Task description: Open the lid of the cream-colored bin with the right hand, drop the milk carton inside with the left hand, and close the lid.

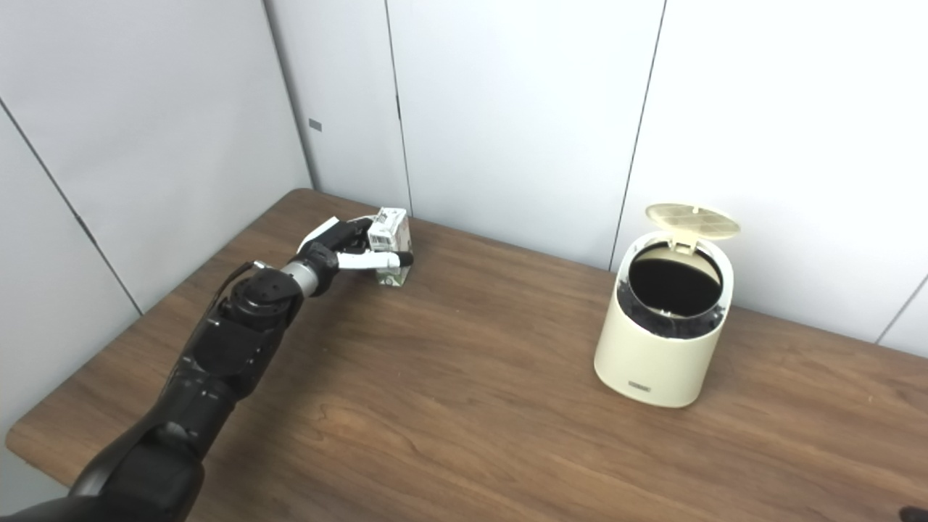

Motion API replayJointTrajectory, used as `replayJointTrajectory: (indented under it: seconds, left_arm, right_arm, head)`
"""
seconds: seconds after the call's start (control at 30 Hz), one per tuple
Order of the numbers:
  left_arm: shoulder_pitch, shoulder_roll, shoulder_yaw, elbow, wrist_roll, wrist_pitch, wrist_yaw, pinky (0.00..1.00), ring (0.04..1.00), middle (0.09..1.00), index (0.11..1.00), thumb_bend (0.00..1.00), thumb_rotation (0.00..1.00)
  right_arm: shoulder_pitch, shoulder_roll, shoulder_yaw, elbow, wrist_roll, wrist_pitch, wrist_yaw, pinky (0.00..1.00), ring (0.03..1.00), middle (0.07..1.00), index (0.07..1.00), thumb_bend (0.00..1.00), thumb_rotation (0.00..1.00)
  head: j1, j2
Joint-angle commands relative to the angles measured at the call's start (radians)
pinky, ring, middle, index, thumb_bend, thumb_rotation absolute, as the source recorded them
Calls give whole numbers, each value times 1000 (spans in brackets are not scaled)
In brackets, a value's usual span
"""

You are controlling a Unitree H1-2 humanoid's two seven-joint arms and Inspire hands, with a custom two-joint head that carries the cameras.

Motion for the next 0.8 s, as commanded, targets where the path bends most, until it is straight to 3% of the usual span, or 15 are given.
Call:
replayJointTrajectory:
  seconds: [0.0, 0.13, 0.3, 0.43, 0.6, 0.77]
  left_arm:
    - [-44, 8, -4, -10, 11, -4, 3, 964, 940, 900, 923, 1000, 262]
    - [-47, 8, -4, -5, 11, -2, 6, 977, 939, 896, 923, 1000, 233]
    - [-47, 8, -8, -9, 28, -5, 23, 900, 892, 853, 884, 1000, 217]
    - [-48, 10, -14, -11, 45, 1, 34, 933, 901, 842, 869, 1000, 183]
    - [-54, 17, -12, -4, 51, -20, 38, 950, 908, 834, 860, 904, 25]
    - [-72, 23, 3, 2, 34, -16, 28, 964, 859, 821, 828, 793, 0]
  right_arm:
    - [-10, -18, -9, -34, 2, -17, 4, 402, 640, 702, 651, 763, 808]
    - [-8, -17, -10, -31, 0, -26, 1, 408, 640, 700, 651, 766, 808]
    - [-7, -14, -10, -31, 3, -25, 0, 418, 645, 704, 652, 801, 804]
    - [-6, -15, -9, -41, -5, -18, 0, 421, 646, 705, 657, 808, 807]
    - [1, -13, -11, -68, -7, 18, -1, 416, 646, 706, 660, 822, 810]
    - [8, -17, -18, -68, 1, 5, 0, 420, 648, 705, 658, 827, 799]
  head:
    - [-1, 1]
    - [-1, 3]
    - [-3, 5]
    - [-5, 6]
    - [-7, 8]
    - [-23, 21]
